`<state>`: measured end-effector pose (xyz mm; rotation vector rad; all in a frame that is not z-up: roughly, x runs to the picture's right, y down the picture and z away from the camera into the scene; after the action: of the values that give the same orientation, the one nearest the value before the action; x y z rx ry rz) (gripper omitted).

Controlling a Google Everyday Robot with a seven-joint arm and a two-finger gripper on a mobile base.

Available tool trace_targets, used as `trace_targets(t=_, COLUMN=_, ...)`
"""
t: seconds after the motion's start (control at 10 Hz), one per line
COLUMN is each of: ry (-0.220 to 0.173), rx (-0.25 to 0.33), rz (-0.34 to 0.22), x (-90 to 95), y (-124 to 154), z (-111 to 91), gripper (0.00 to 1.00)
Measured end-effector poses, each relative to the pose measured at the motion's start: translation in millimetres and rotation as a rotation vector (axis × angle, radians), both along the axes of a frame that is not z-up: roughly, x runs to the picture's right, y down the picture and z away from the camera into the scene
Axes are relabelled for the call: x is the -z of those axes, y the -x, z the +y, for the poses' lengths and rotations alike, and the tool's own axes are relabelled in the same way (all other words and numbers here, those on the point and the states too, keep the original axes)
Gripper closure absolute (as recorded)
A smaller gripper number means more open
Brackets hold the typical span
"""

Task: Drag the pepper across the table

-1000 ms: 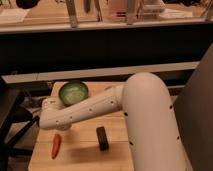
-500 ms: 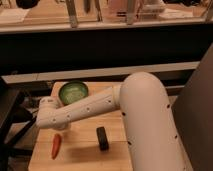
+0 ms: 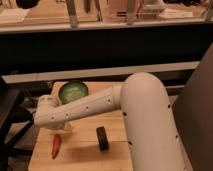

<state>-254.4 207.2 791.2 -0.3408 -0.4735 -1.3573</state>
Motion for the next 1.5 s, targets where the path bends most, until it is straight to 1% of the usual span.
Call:
trace_targets(t=0.1, ry=0.015, rx=0.007, rz=-0.019, x=1.9, y=2.6, z=1.9, gripper=0.2)
trace_targets(t=0.2, ry=0.039, rx=0.019, rz=-0.033, x=2.6, y=5.5, z=6.5, gripper=0.2)
trace_targets(t=0.3, ry=0.079, rx=0.037, rz=-0.054, x=4.1, y=11.7, z=15.4, gripper=0.2)
trace_targets(t=0.4, ry=0.11, rx=0.046, rz=-0.066, x=5.0, y=15.4, z=21.7, gripper=0.2)
trace_targets(t=0.5, ry=0.151, rx=0.059, rz=-0.072, x=4.7, y=16.3, z=30.8, gripper=0.2)
trace_targets(t=0.6, ry=0.205, rx=0.071, rz=-0.082, x=4.1, y=17.7, z=42.5, gripper=0.2)
trace_targets(t=0.7, ry=0.267, rx=0.084, rz=-0.09, x=4.1, y=18.0, z=55.8, gripper=0.2)
trace_targets(t=0.8, ry=0.306, rx=0.091, rz=-0.099, x=5.0, y=18.6, z=64.7, gripper=0.2)
trace_targets(t=0.9, ry=0.345, rx=0.093, rz=-0.107, x=6.8, y=19.8, z=74.1, gripper=0.24)
trace_targets(t=1.0, ry=0.348, rx=0.089, rz=-0.102, x=8.9, y=19.0, z=76.9, gripper=0.29)
trace_targets(t=1.1, ry=0.324, rx=0.085, rz=-0.096, x=9.1, y=18.9, z=73.3, gripper=0.35)
trace_targets(t=1.2, ry=0.304, rx=0.083, rz=-0.092, x=6.6, y=19.7, z=69.1, gripper=0.43)
trace_targets(t=1.3, ry=0.307, rx=0.082, rz=-0.092, x=1.9, y=22.4, z=65.0, gripper=0.55)
trace_targets(t=1.5, ry=0.311, rx=0.077, rz=-0.09, x=-0.8, y=20.7, z=62.8, gripper=0.74)
